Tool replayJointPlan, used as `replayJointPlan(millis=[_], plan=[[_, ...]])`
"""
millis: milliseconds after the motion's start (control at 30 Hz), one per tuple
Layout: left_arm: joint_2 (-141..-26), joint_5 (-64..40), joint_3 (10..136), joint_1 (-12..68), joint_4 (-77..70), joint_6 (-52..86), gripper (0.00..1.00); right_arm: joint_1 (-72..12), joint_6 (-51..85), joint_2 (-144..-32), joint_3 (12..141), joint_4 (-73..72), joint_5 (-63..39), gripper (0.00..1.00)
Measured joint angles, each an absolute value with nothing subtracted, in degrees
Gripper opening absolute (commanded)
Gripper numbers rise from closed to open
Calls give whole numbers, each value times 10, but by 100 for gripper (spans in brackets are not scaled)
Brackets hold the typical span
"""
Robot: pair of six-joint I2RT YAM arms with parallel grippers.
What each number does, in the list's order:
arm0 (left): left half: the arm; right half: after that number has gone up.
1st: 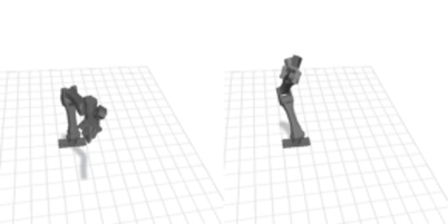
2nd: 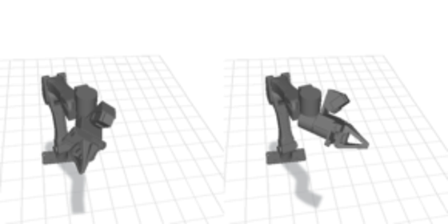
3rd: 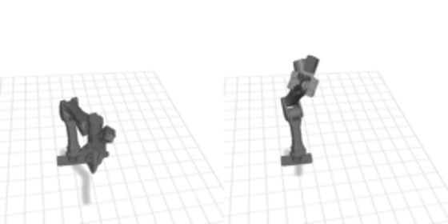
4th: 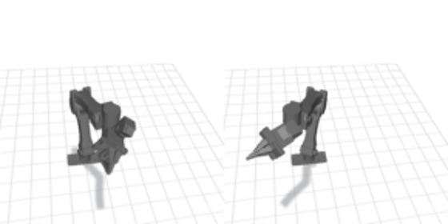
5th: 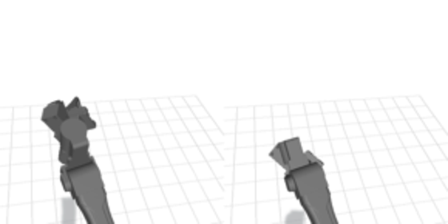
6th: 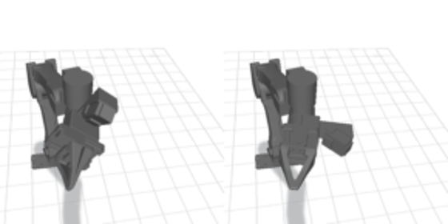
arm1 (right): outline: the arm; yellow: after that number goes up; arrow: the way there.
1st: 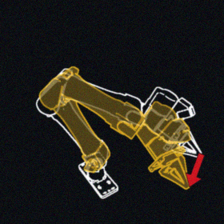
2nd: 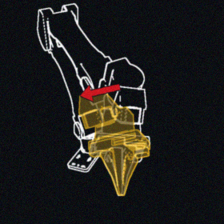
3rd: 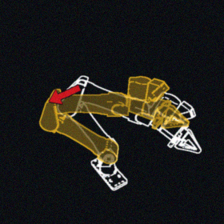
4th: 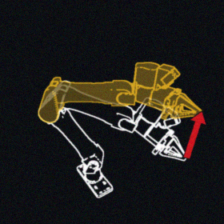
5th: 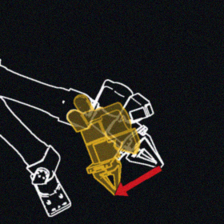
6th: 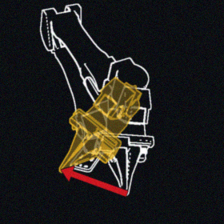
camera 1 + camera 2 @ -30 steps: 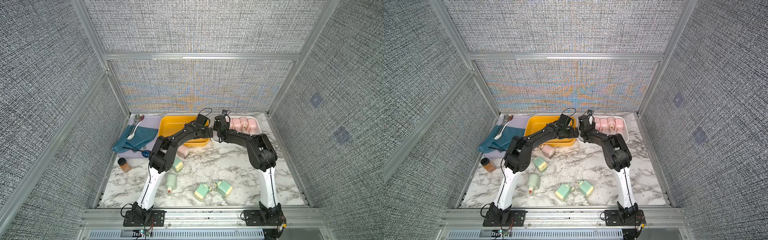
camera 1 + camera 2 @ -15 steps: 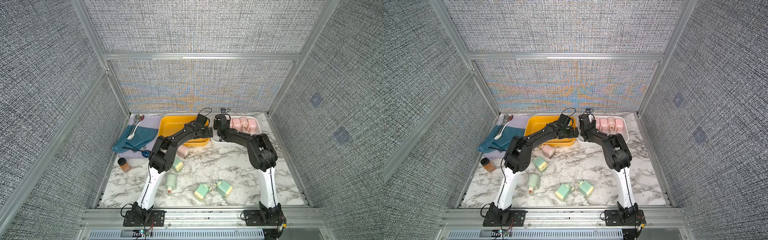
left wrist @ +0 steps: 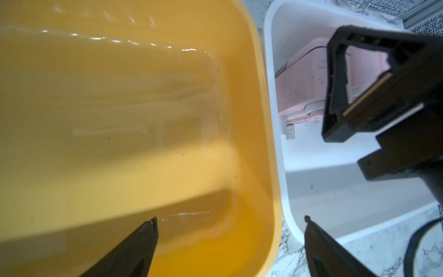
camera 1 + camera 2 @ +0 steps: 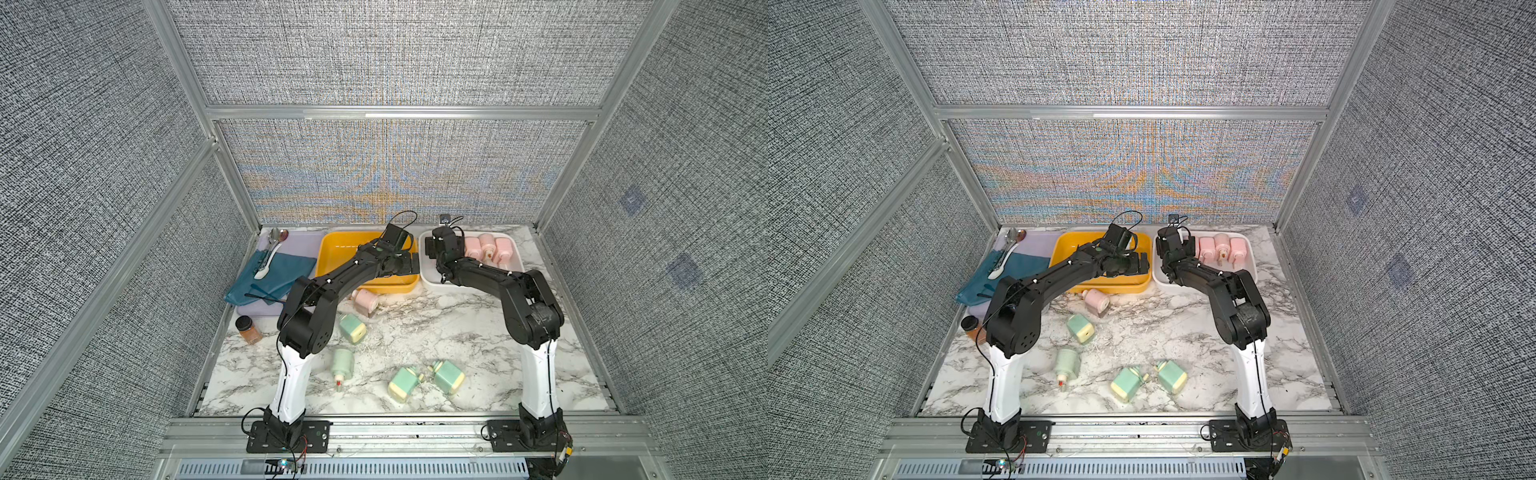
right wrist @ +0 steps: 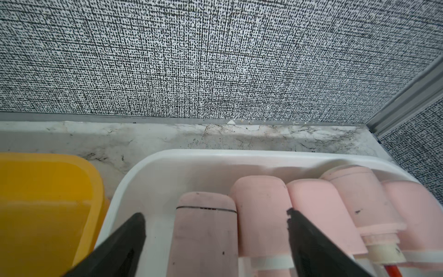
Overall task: Place the pencil sharpeners by color into the storage box
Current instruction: Place the pencil sharpener in the storage box.
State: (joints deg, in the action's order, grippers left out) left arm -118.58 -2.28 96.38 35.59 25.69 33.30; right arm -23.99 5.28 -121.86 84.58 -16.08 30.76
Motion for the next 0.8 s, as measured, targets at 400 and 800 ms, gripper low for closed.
replayJointPlan(millis=[400, 800], plan=[[-1029, 65, 827, 355, 305, 361, 99, -218, 50, -1232, 881, -74, 281, 99], [-981, 109, 755, 356, 360, 406, 99, -216, 31, -1242, 912, -25, 298, 99]])
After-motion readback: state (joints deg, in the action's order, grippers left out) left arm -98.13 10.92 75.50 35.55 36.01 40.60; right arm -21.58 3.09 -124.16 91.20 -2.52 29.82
